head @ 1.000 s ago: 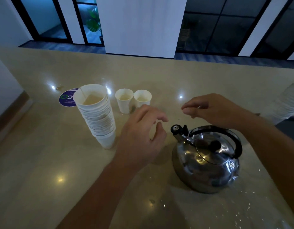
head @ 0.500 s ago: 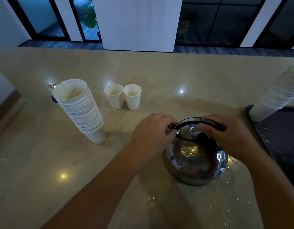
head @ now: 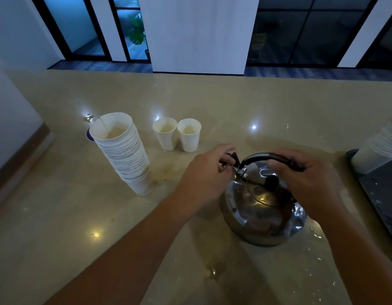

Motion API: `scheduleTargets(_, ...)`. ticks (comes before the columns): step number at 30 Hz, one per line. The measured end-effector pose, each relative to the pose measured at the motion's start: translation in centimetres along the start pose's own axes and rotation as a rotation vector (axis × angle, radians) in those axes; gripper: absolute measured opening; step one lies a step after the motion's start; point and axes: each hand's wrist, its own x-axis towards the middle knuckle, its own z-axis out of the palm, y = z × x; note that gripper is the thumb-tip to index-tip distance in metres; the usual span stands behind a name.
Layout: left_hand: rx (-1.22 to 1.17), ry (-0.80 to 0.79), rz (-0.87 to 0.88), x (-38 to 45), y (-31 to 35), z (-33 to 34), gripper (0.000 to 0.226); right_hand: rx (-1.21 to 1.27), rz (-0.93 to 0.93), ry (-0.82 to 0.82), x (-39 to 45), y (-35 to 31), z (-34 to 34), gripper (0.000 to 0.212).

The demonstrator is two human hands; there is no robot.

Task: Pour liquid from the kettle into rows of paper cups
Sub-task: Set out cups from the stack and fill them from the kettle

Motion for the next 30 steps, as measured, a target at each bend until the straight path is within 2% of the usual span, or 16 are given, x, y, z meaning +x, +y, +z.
scheduleTargets(3,0.033,0.039,-0.085,1.3,-0.6,-1.3,0.05,0.036,-0.003,-0.007,1.3,-0.8,1.1,0.02)
scheduleTargets(5,0.044,0.008,-0.109,2.1,-1.0,-2.2,0.049,0.045,-0.024,-0.002,2.2,-1.6,1.8,0.019)
scheduleTargets(10,0.104,-0.004,-0.085,3.9,-1.4,-3.4,0.061,-0.01,-0.094,0.004,5.1,-3.7,3.1,0.017)
scheduleTargets(20,-0.116,-0.009,-0.108,5.5,-2.6,-4.6,0.075,-0.055,-0.191,-0.08,8.8,-6.8,4.7,0.011)
scheduleTargets(30,-0.125,0.009,-0.139,6.2,-3.4,-5.7,0.072,-0.112,-0.161,-0.118,10.3,-7.7,7.1,0.007)
